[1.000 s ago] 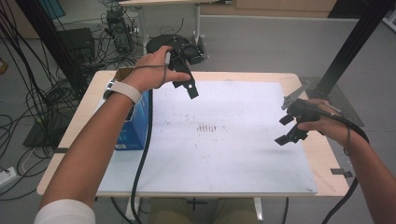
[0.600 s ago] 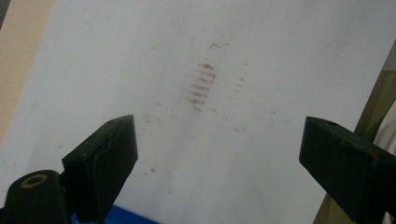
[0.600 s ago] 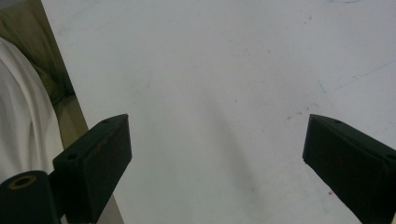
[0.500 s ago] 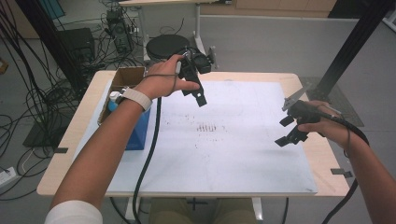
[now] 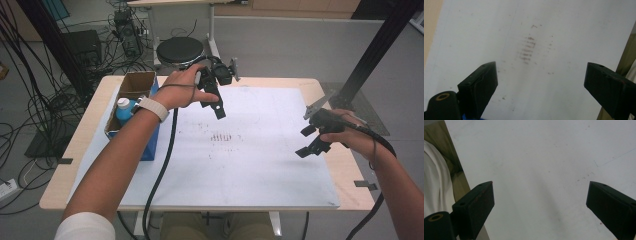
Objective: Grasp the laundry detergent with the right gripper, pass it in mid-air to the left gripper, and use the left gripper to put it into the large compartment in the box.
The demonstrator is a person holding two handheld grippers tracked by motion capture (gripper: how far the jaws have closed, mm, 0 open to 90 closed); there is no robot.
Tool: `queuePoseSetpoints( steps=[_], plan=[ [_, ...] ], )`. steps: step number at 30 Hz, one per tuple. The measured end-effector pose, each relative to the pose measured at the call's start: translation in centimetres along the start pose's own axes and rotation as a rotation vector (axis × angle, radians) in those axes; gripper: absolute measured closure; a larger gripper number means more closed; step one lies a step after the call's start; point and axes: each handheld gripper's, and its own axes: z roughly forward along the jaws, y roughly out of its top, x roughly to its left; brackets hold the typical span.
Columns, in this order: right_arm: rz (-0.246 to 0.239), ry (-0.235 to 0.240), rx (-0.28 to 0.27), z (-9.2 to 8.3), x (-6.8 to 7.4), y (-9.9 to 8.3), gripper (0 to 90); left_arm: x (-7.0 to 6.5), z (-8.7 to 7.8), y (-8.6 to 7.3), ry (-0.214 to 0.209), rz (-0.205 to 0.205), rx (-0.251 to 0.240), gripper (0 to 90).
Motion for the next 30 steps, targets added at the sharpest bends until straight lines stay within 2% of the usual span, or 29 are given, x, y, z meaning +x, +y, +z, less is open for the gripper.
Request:
queuePoseSetpoints(
  steps=[30],
  plan=[
    [0.009,-0.008,-0.008,-0.26,0.11,-0.64,7.8,0.24,0.16,-0.2,0.009,-0.021,-0.007,12.4]
  ],
)
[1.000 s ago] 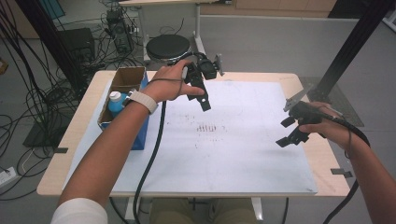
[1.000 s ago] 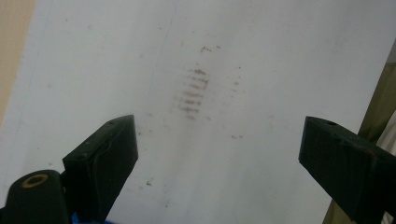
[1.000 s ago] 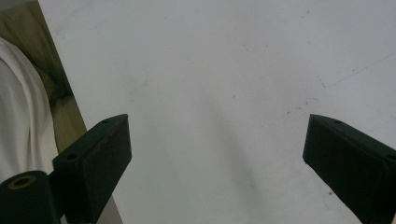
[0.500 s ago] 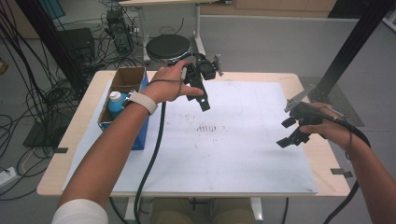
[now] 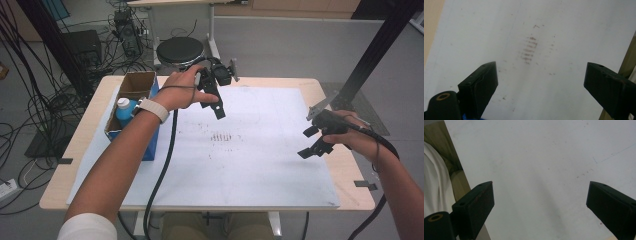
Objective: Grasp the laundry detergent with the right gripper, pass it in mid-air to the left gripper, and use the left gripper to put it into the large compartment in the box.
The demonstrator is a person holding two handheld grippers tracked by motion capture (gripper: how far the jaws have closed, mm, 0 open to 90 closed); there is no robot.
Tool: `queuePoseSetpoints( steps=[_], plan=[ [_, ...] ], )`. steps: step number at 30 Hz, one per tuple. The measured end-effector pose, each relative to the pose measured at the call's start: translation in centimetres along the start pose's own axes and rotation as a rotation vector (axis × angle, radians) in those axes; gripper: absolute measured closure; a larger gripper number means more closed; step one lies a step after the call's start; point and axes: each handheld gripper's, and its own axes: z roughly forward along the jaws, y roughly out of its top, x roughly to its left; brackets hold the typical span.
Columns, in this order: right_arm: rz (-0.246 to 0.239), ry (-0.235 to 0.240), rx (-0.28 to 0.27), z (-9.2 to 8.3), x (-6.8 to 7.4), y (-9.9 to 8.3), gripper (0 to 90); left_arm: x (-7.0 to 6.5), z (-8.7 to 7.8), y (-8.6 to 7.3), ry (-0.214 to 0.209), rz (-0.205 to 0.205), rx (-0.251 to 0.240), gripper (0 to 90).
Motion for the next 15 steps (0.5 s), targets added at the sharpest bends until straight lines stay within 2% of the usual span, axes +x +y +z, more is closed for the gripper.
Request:
queuePoseSetpoints(
  steps=[15],
  plan=[
    [-0.004,0.001,-0.001,0.18,0.15,-0.08,7.8,0.13,-0.04,-0.25,0.008,-0.013,-0.004,12.2]
  ],
)
